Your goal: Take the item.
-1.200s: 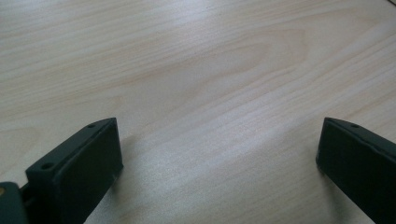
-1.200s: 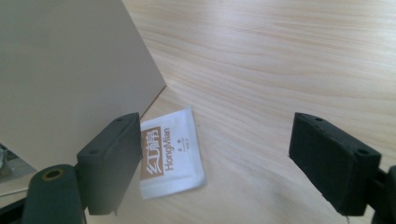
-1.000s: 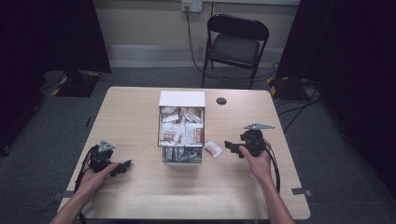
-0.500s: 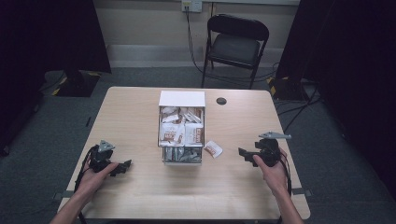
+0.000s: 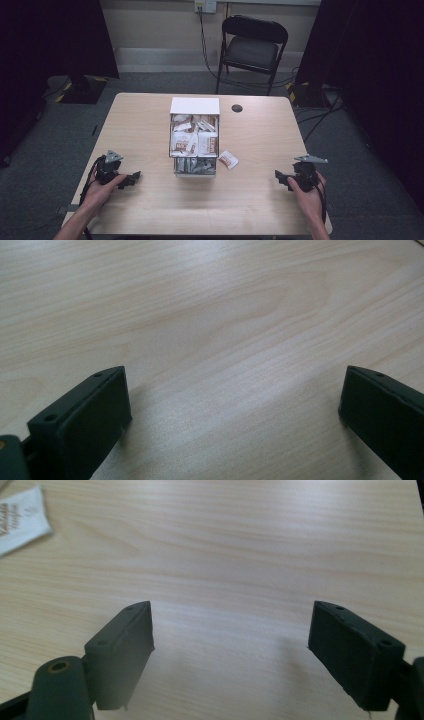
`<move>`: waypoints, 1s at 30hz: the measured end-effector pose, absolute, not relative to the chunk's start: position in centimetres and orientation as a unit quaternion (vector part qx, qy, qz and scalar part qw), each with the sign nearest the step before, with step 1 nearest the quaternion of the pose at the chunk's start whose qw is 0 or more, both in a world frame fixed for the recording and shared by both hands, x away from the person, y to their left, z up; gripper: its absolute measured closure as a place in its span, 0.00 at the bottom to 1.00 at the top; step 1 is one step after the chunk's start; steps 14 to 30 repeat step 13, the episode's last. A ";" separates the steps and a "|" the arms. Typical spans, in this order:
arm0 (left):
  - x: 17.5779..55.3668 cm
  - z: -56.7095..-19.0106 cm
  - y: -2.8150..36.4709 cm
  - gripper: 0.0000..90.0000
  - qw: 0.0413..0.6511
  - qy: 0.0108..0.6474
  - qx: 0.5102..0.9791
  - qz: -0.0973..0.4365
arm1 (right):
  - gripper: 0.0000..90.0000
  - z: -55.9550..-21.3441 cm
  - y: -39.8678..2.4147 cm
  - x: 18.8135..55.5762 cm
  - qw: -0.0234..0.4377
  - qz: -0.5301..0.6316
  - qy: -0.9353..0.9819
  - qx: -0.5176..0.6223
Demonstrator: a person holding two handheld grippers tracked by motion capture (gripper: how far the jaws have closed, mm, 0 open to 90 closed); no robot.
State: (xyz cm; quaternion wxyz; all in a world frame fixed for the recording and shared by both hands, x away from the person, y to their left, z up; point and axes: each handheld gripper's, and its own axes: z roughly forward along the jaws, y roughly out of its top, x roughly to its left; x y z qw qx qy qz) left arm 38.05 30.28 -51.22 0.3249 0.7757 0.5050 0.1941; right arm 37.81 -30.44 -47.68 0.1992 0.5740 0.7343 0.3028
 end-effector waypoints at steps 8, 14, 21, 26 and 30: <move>38.1 -51.3 30.2 0.00 0.329 0.508 0.772 0.193 | 0.13 -49.6 -30.3 37.7 0.231 0.272 0.730 0.583; 38.1 -51.3 30.2 0.00 0.329 0.507 0.773 0.193 | 0.08 -50.2 -30.4 37.5 0.248 0.291 0.718 0.582; 38.1 -51.3 30.2 0.00 0.329 0.507 0.773 0.193 | 0.08 -50.2 -30.4 37.5 0.248 0.291 0.718 0.582; 38.1 -51.3 30.2 0.00 0.329 0.507 0.773 0.193 | 0.08 -50.2 -30.4 37.5 0.248 0.291 0.718 0.582; 38.1 -51.3 30.2 0.00 0.329 0.507 0.773 0.193 | 0.08 -50.2 -30.4 37.5 0.248 0.291 0.718 0.582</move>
